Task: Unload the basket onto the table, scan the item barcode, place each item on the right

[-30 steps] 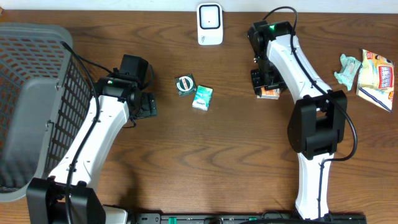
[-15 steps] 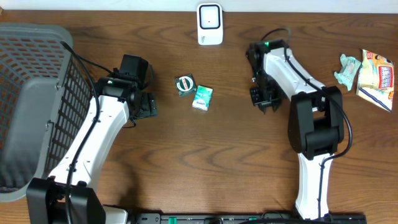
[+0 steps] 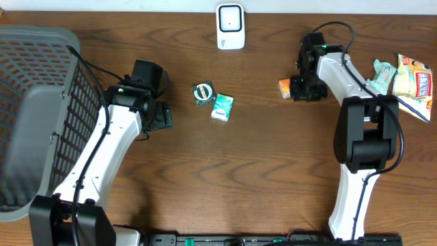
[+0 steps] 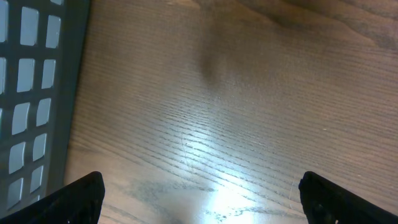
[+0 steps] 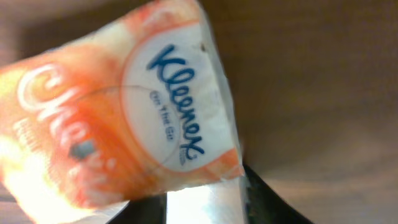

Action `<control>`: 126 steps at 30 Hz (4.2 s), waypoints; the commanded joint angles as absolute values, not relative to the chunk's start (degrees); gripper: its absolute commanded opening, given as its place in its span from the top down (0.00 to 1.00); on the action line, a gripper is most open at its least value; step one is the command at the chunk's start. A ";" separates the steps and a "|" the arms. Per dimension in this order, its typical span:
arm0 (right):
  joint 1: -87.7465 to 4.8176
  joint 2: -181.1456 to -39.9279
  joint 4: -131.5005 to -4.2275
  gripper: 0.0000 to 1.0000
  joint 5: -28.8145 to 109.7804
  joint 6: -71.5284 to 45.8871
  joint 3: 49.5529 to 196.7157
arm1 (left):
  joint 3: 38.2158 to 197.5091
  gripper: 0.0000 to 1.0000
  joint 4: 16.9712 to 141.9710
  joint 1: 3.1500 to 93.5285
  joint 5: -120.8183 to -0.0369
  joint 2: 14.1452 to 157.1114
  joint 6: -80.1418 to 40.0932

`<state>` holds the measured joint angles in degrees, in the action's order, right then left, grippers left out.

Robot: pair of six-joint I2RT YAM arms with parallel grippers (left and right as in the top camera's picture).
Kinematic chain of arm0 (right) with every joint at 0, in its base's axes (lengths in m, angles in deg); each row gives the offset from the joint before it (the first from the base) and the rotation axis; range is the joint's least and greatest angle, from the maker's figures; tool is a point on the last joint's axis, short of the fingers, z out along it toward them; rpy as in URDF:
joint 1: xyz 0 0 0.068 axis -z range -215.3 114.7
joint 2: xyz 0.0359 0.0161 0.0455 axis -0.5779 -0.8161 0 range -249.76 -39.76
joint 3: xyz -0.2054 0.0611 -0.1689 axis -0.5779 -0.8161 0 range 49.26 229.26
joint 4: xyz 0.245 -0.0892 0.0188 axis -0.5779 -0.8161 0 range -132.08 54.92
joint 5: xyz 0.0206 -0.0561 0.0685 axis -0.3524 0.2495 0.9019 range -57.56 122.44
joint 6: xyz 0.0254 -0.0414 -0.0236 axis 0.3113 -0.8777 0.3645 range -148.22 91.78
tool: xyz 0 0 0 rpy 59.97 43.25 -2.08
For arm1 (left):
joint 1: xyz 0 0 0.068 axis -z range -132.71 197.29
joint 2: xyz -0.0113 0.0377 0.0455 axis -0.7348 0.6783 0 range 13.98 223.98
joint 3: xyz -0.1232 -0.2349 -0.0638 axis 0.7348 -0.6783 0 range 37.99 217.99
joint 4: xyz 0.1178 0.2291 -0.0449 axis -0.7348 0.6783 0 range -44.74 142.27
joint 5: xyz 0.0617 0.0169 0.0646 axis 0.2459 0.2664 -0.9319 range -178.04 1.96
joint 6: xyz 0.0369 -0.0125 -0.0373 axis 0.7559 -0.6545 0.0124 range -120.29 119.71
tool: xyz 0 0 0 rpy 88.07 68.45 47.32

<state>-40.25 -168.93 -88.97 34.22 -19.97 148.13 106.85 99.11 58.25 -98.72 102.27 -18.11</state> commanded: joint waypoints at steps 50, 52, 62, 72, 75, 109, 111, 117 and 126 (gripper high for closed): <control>-47.66 -171.27 -77.64 0.95 30.42 -1.30 154.73 | 107.07 0.02 99.39 57.97 -99.22 101.53 -18.40; -47.66 -171.27 -79.96 0.97 28.73 -1.30 154.73 | 107.07 0.02 99.39 57.97 -99.22 101.53 -18.40; -47.62 -171.11 -91.79 0.99 24.63 -6.64 156.04 | 107.07 0.02 99.39 57.97 -99.22 101.53 -18.40; -47.57 -167.51 -104.14 0.99 6.90 -8.19 159.36 | 107.04 0.02 99.39 57.97 -99.22 101.53 -18.40; -47.62 -164.93 -105.25 0.98 8.89 -8.21 160.13 | 107.07 0.02 99.39 57.97 -99.22 101.53 -18.40; -42.70 -165.65 -104.20 0.99 13.09 -8.06 150.93 | 107.07 0.02 99.39 57.97 -99.22 101.53 -18.40; -41.13 -165.30 -105.60 0.99 13.54 -8.10 154.42 | 107.07 0.02 99.39 57.97 -99.22 101.53 -18.40; -38.72 -164.47 -109.01 0.98 27.31 -12.58 158.73 | 107.07 0.02 99.39 57.97 -99.22 101.53 -18.40; -38.72 -164.60 -106.82 0.95 29.37 -15.05 150.09 | 107.07 0.02 99.39 57.97 -99.22 101.53 -18.40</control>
